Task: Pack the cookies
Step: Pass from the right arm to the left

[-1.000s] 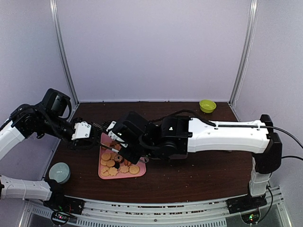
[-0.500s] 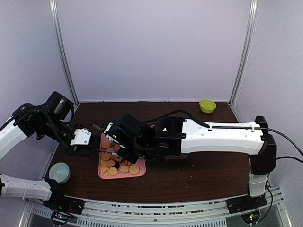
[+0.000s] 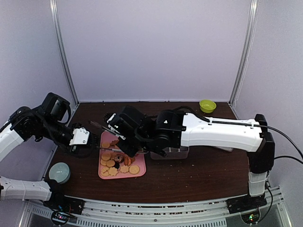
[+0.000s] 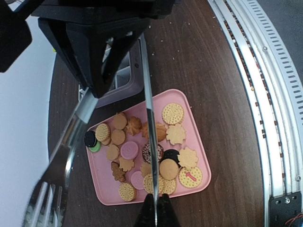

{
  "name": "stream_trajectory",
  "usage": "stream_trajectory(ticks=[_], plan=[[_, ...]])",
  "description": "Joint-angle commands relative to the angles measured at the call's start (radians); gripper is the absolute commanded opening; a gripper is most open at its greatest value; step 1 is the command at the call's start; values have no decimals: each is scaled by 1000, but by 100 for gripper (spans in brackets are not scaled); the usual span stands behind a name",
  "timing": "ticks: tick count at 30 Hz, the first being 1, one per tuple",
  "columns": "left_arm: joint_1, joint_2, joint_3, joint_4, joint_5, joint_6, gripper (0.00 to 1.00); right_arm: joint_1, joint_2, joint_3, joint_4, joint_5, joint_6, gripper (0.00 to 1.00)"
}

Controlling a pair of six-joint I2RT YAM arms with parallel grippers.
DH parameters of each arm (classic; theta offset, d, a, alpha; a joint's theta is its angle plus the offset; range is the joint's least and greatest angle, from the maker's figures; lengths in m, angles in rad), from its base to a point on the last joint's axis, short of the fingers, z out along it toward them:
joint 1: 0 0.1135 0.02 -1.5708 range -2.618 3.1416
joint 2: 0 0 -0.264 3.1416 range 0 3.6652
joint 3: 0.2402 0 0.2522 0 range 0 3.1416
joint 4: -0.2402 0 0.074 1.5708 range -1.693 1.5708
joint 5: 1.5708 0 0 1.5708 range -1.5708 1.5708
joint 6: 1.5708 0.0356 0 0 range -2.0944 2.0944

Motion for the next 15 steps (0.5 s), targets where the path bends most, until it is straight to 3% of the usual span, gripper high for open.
stream_trajectory(ticks=[1, 3, 8, 15], plan=[[-15, -19, -9, 69, 67, -26, 0, -41, -54, -44, 87, -13, 70, 36], [-15, -24, -16, 102, 73, -57, 0, -42, -103, -87, 152, -50, 57, 52], [-15, -24, -13, 195, 111, -191, 0, -64, -245, -193, 273, -165, 41, 78], [-13, 24, 41, 274, 265, -496, 0, -173, -564, -579, 597, -412, 124, 97]])
